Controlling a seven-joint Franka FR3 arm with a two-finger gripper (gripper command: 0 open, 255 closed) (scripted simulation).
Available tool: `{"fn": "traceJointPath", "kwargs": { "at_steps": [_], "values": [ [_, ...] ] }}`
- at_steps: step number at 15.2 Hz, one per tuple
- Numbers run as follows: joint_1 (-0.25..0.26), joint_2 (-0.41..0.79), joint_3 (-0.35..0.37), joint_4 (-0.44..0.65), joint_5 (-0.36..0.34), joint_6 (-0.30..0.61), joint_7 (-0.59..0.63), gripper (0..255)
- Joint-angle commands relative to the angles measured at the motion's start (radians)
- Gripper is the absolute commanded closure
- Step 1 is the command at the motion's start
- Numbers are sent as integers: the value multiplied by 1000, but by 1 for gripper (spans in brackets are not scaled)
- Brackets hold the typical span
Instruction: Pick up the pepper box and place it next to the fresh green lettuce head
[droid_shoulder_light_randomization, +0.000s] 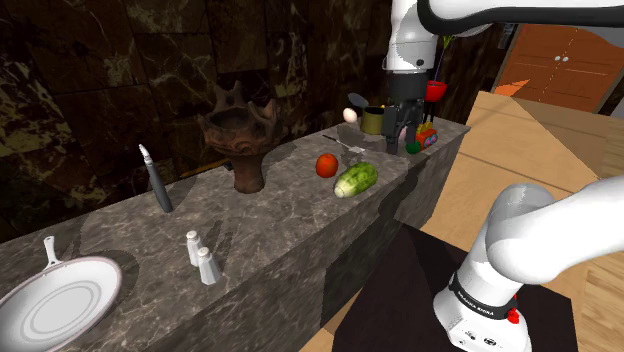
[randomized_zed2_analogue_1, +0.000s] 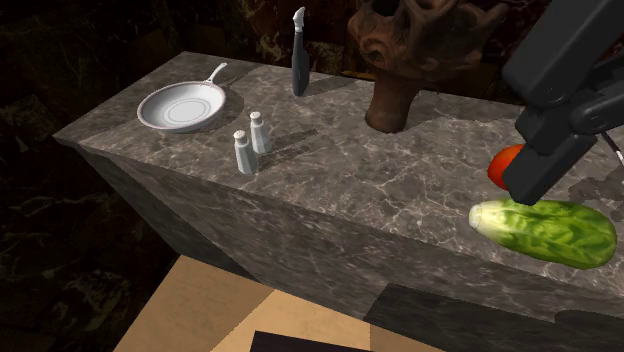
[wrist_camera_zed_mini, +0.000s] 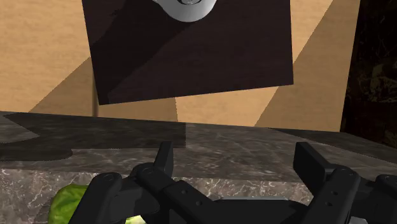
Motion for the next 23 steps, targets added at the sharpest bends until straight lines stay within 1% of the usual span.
{"fn": "traceJointPath", "kwargs": {
  "at_steps": [1, 7, 13, 18, 23],
  "values": [
    [0, 0, 0, 0, 0, 0, 0, 0],
    [35, 116, 88, -27, 73, 170, 86, 0],
    [66, 272, 172, -5, 122, 335, 167, 0],
    [85, 426, 238, 50, 137, 461, 235, 0],
    [102, 595, 295, 137, 122, 568, 311, 0]
  ]
}}
